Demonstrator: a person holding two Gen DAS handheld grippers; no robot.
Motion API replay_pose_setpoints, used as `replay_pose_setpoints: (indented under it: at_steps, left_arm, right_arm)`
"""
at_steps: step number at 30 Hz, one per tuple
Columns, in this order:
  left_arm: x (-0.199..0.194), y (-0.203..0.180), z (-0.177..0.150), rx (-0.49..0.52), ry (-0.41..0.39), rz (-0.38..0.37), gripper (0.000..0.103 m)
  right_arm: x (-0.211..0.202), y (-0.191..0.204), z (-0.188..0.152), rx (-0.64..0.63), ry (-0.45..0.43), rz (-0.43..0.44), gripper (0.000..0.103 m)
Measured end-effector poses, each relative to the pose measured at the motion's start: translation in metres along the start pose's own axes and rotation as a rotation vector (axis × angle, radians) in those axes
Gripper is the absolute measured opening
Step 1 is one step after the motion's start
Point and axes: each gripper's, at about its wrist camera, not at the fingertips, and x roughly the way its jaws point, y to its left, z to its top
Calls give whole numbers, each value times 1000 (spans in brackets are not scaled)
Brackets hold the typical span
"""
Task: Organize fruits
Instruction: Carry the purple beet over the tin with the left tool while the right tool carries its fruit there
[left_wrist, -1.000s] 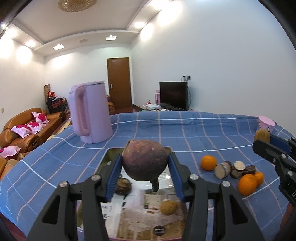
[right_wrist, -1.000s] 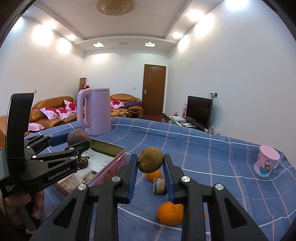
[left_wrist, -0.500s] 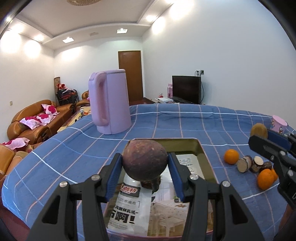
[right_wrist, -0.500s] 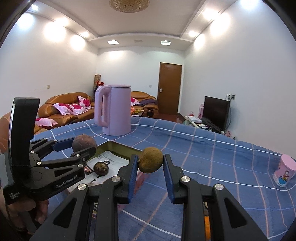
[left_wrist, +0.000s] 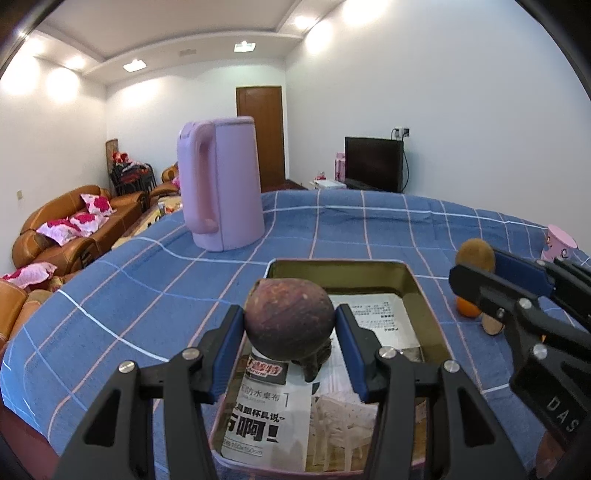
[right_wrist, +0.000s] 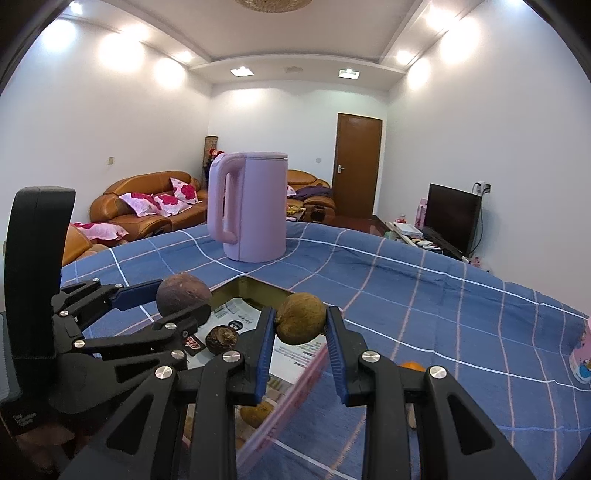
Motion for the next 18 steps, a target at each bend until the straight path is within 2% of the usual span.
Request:
replay_pose_setpoints:
  at_steps: [18]
  left_arm:
    - [20,4,-3,2,99,-33,53]
  right_arm:
    - [29,4,-7,3,97,45,30]
